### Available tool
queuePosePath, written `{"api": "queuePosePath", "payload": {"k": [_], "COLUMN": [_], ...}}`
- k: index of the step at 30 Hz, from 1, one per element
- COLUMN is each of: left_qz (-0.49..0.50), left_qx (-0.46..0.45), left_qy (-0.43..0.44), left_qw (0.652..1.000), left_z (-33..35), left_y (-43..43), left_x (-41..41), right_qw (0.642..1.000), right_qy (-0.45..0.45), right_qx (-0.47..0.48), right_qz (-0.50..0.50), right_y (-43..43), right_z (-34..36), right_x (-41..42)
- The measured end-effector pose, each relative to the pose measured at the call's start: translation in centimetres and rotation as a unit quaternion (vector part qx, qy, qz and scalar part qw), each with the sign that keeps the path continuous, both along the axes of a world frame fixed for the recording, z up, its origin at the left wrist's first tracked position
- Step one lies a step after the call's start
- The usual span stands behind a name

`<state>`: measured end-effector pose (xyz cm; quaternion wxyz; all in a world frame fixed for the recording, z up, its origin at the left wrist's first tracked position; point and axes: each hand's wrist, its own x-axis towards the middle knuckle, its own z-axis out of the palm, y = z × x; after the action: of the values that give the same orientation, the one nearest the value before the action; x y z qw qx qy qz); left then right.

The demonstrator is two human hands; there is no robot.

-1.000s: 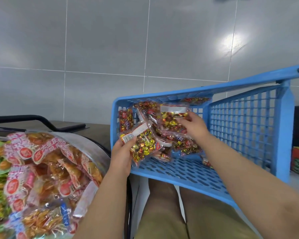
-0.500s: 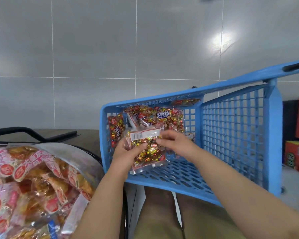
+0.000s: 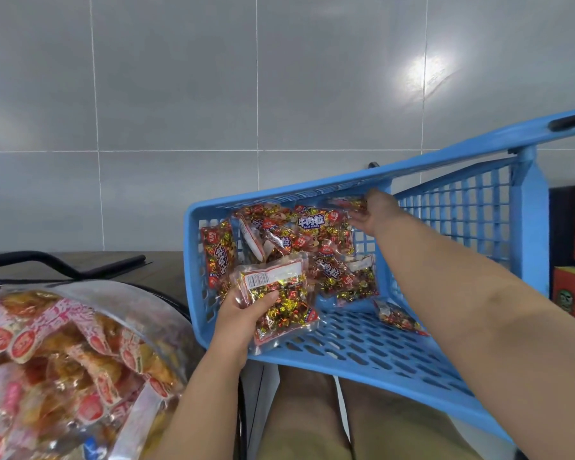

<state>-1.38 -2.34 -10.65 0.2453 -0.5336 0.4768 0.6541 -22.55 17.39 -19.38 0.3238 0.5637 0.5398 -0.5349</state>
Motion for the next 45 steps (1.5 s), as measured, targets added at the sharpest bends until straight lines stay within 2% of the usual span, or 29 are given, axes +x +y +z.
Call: {"api": "queuePosePath", "payload": {"k": [4, 7, 10, 12, 16, 22, 24, 28, 31, 32, 36, 38, 40, 41, 42, 45], "left_qz": [-0.005, -0.015, -0.01, 0.0, -0.005, 0.051, 0.086, 0.169, 0.232, 0.249, 0.31, 0.357, 0.402, 0.422, 0.443, 0.486], "left_qx": [-0.027, -0.062, -0.074, -0.079, -0.083, -0.074, -0.079, -0.088, -0.114, -0.129, -0.181, -0.184, -0.188, -0.19, -0.191, -0.177], "left_qy": [0.0, 0.003, 0.01, 0.013, 0.04, 0.089, 0.109, 0.156, 0.167, 0.168, 0.164, 0.171, 0.17, 0.165, 0.167, 0.176], "left_qw": [1.0, 0.998, 0.997, 0.997, 0.996, 0.992, 0.987, 0.969, 0.952, 0.945, 0.919, 0.9, 0.88, 0.871, 0.86, 0.838], "left_z": [0.3, 1.1, 2.7, 3.9, 6.9, 11.8, 13.6, 17.5, 20.3, 21.2, 24.4, 25.6, 26.7, 27.3, 27.8, 29.3], "left_y": [-0.8, -1.4, -1.9, -2.1, -2.1, -0.7, 0.3, 2.4, 3.3, 3.5, 3.7, 3.5, 3.1, 2.9, 2.7, 2.2], "left_x": [0.4, 0.9, 1.0, 1.0, 1.1, 2.6, 3.8, 7.1, 10.5, 11.7, 16.7, 19.3, 22.1, 23.5, 24.9, 28.9], "right_qw": [0.998, 0.999, 0.999, 0.996, 0.991, 0.96, 0.945, 0.893, 0.837, 0.819, 0.78, 0.756, 0.708, 0.66, 0.589, 0.32], "right_qy": [-0.006, 0.036, -0.008, -0.029, -0.012, 0.047, 0.069, 0.089, 0.155, 0.168, 0.178, 0.239, 0.364, 0.437, 0.504, 0.625], "right_qx": [-0.019, -0.017, -0.031, -0.06, -0.13, -0.274, -0.317, -0.412, -0.389, -0.39, -0.39, -0.359, -0.294, -0.268, -0.26, -0.264], "right_qz": [-0.053, -0.022, -0.041, -0.056, -0.027, -0.019, 0.031, 0.16, 0.351, 0.386, 0.455, 0.492, 0.529, 0.549, 0.575, 0.661], "right_y": [1.2, 1.7, 2.4, 2.8, 3.2, 4.1, 4.0, 2.9, 1.1, 0.3, -2.8, -4.5, -6.0, -6.7, -7.3, -9.3], "right_z": [-0.7, -0.4, 1.9, 4.7, 11.0, 17.9, 20.1, 24.2, 27.3, 28.3, 31.6, 32.8, 34.2, 34.8, 35.5, 36.7], "right_x": [1.8, 3.0, 4.6, 6.2, 10.2, 13.6, 13.6, 13.5, 14.3, 14.7, 17.8, 19.6, 21.5, 22.6, 23.8, 28.5]}}
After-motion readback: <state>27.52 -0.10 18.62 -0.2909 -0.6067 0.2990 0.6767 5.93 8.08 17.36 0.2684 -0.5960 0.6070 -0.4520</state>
